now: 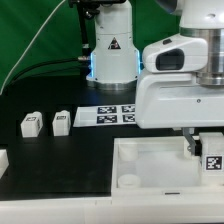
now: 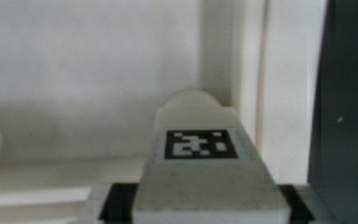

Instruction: Assemble one leg

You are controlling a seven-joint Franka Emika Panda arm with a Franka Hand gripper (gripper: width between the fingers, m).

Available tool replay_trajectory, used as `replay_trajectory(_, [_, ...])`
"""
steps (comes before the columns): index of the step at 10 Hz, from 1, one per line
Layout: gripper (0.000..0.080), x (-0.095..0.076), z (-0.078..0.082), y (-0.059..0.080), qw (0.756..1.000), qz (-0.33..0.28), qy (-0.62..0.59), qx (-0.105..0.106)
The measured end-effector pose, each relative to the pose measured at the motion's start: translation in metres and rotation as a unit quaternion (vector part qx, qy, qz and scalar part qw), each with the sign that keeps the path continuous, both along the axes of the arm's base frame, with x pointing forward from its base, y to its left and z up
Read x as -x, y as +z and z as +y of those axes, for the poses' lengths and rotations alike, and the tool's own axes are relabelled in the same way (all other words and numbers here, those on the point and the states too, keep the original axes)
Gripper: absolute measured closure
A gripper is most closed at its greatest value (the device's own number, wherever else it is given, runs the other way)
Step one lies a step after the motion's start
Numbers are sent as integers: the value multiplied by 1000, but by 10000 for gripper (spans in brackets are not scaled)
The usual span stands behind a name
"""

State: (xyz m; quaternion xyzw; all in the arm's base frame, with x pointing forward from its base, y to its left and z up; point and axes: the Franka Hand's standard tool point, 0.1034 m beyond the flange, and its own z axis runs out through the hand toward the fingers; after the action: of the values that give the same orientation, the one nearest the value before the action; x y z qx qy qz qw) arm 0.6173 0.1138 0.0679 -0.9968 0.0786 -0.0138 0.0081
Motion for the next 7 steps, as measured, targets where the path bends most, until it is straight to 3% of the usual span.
replay_trajectory(3, [508,1,-3,0,989,1,-149,3])
replay_trajectory(7, [498,8,-26,2,945,11,-324,38])
